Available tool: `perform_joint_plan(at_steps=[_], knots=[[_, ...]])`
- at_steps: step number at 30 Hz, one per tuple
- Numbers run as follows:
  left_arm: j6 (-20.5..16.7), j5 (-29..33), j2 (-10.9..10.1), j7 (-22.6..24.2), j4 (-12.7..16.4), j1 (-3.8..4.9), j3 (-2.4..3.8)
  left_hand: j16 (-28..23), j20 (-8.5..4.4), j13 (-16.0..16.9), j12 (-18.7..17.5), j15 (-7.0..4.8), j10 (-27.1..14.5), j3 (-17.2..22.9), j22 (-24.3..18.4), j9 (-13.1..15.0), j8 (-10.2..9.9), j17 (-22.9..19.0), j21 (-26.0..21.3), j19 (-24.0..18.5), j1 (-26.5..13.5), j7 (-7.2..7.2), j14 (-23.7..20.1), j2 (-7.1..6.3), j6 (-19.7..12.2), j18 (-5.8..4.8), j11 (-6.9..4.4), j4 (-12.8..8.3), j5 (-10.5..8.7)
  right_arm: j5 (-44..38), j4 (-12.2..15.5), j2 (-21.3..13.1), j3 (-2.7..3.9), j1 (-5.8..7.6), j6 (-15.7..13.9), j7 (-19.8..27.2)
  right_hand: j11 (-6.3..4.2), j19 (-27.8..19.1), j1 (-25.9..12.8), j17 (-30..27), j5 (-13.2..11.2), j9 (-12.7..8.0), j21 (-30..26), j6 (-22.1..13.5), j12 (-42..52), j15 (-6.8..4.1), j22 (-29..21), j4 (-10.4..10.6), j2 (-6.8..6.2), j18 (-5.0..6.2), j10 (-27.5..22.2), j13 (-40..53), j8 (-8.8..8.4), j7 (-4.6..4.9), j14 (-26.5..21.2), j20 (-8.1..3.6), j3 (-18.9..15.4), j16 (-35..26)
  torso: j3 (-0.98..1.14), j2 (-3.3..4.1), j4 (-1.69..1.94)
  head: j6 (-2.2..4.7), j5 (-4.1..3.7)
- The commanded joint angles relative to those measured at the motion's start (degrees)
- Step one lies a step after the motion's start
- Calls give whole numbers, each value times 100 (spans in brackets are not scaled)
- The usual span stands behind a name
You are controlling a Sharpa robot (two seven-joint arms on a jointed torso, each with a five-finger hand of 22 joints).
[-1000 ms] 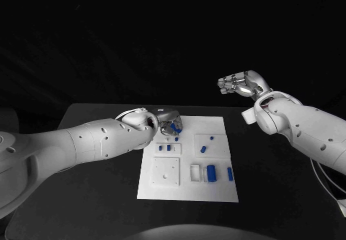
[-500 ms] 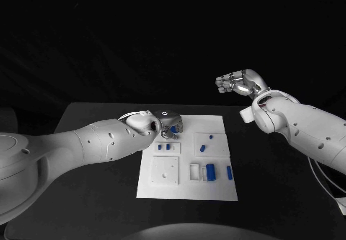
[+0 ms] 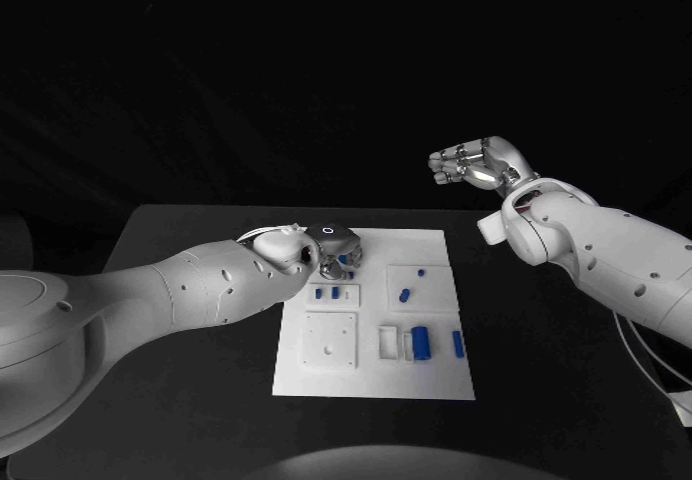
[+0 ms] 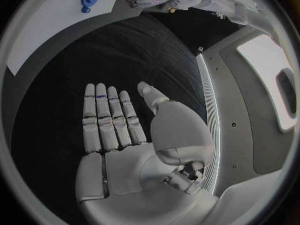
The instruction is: Assemble the parts on the task board
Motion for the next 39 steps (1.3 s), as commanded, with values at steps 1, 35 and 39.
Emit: perform_joint_plan(at_steps=[1, 35, 39], knots=[[82, -117, 32, 22, -54, -17, 3, 22, 35, 0, -5, 26, 42, 49, 119, 1, -11, -9, 24, -15, 34, 16, 9, 3, 54, 53, 17, -2, 32, -4, 22, 0, 3, -2, -2, 65, -6, -43, -4, -9, 17, -8, -23, -22, -36, -1, -8, 26, -42, 47, -22, -8, -10, 0, -43, -6, 9, -32, 0, 0, 4, -6, -10], [-26, -25, 184, 167, -369, -191, 7, 147, 18, 4, -5, -60, 392, 202, 106, -4, -15, -32, 238, -17, -92, -43, 113, 56, 110, 54, -114, 115, -145, -4, 56, 8, 3, 0, 20, 63, -7, -43, 7, -9, 19, -8, -22, -21, -35, -1, -7, 23, -41, 48, -19, -8, -10, -2, -42, -6, 21, -32, 3, 0, -2, -67, -76], [0, -17, 198, 186, -385, -204, 7, 154, 20, 3, -6, -75, 448, 202, 106, -1, -16, -35, 245, -16, -79, -53, 127, 91, 178, 57, -136, 136, -149, -4, 58, 11, 3, 1, 19, 63, -7, -43, 7, -9, 19, -8, -22, -21, -35, -1, -7, 23, -41, 48, -19, -8, -10, -2, -42, -6, 21, -32, 4, -1, 2, -76, -83]])
